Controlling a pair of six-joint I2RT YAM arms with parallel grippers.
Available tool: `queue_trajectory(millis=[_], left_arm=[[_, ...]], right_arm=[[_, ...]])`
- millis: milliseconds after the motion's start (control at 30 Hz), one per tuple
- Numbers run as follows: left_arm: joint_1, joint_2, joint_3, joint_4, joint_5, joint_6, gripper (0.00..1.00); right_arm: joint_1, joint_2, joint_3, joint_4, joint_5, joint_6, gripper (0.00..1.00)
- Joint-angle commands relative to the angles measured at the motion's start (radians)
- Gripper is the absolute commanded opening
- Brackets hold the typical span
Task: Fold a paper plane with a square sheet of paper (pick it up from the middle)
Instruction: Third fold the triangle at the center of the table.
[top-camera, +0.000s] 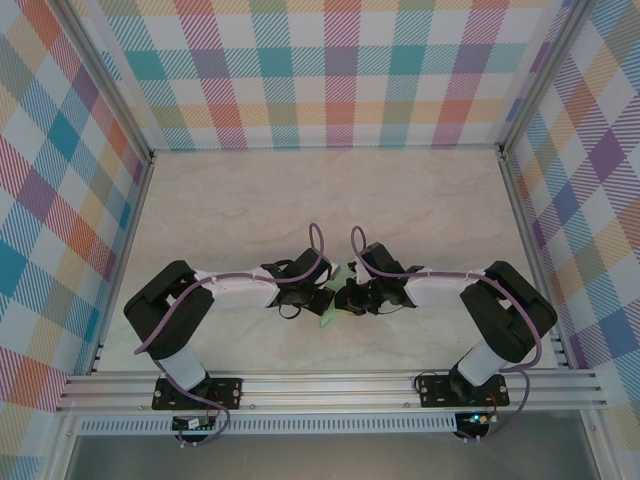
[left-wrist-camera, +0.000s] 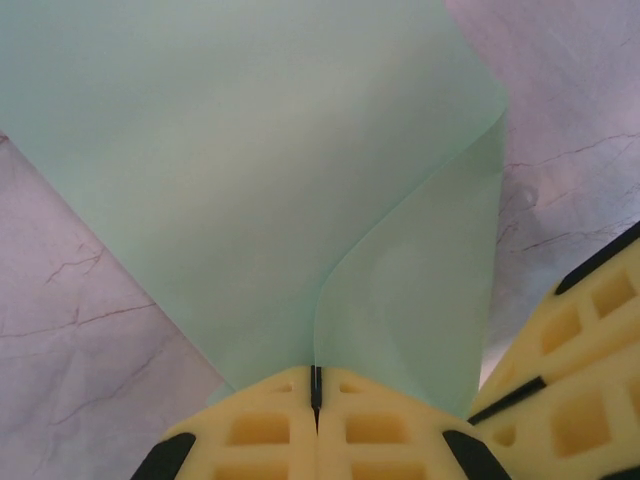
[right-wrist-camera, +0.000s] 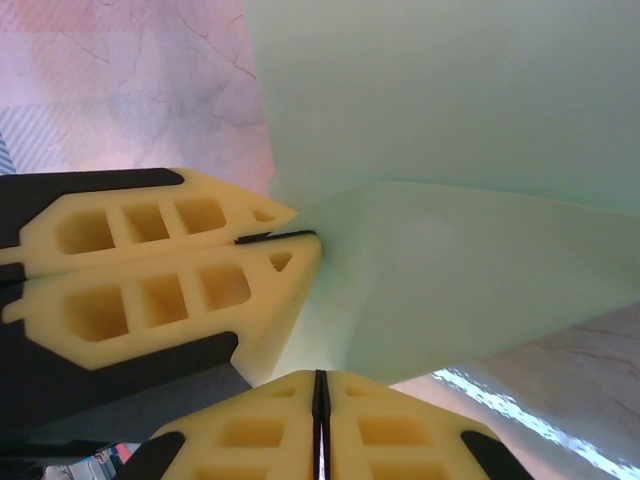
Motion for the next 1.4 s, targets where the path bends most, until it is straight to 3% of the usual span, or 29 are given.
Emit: queue_trajectory(millis=[0, 300, 600, 900, 1367], left_arm=[[0.018, 0.006, -0.026, 0.002, -0.02, 0.006, 0.0], [0.019, 0.012, -0.031, 0.001, -0.024, 0.011, 0.0], [0.022, 0.011, -0.029, 0.001, -0.023, 0.018, 0.0], [0.026, 0.011, -0.028, 0.004, -0.014, 0.02, 0.0], [0.031, 0.013, -0.027, 0.005, -0.012, 0.017, 0.0]], right_arm=[[0.005, 0.026, -0.013, 0.042, 0.019, 0.022, 0.1], [0.007, 0.076, -0.02, 0.024, 0.072, 0.007, 0.1], [0.01, -0.039, -0.064, 0.045, 0.043, 0.02, 0.12], [0.053, -0.044, -0.07, 0.136, 0.049, 0.083, 0.12], [0.07, 0.052, -0.09, 0.195, 0.103, 0.112, 0.11]])
